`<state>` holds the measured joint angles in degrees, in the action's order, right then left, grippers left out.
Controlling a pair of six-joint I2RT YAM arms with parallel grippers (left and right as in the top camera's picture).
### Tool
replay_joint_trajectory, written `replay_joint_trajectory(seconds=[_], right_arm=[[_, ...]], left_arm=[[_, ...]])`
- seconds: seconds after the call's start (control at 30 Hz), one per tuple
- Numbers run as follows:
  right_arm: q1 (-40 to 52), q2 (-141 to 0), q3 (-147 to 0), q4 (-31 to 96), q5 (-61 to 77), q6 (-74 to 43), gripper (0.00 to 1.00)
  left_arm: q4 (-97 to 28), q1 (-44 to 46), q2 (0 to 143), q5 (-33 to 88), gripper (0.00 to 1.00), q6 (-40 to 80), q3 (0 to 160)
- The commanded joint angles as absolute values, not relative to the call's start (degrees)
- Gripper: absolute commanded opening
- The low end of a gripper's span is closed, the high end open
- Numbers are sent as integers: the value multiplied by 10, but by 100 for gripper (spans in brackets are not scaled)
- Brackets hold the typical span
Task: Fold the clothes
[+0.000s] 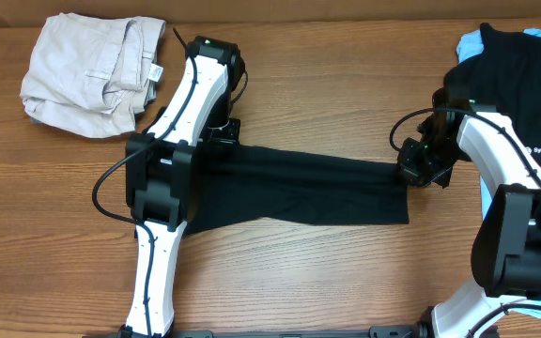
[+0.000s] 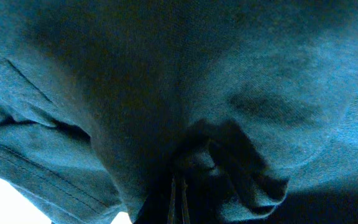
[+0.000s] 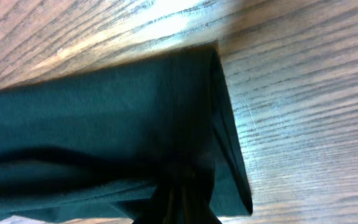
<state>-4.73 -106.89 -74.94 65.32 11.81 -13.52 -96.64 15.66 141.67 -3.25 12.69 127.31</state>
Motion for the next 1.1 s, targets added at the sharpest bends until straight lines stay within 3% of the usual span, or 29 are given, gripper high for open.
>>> replay_joint_trajectory(seconds=[0.0,0.07,0.13,0.27,0.47,0.63,0.67,0.77,0.9,1.07], right_arm=[[-46,-1064,-742,646,116,-137,6],[-46,-1064,-742,645,116,-136,12],[-46,-1064,-742,644,116,-136,22],[-46,-1064,-742,641,116,-135,36],[-46,-1064,-742,631,116,-135,41],[-46,-1064,-742,621,116,-135,45],[-46,-1064,-742,620,116,-135,46],[-46,-1064,-742,620,116,-135,53],[-46,-1064,-742,618,116,-135,78],[-46,-1064,-742,615,116,-135,85]], left_arm=[[-969,159,1416,-36,9,128,1267],[-969,159,1416,-28,38,110,1267],[-969,159,1416,-18,52,93,1268],[-969,159,1401,-1,52,88,1282],[-953,164,1375,-1,56,64,1366],[-879,184,1376,0,90,4,1388],[-860,188,1378,0,93,-3,1384],[-841,192,1386,-2,93,-4,1377],[-853,191,1399,-4,93,13,1377],[-858,191,1411,-19,95,8,1377]])
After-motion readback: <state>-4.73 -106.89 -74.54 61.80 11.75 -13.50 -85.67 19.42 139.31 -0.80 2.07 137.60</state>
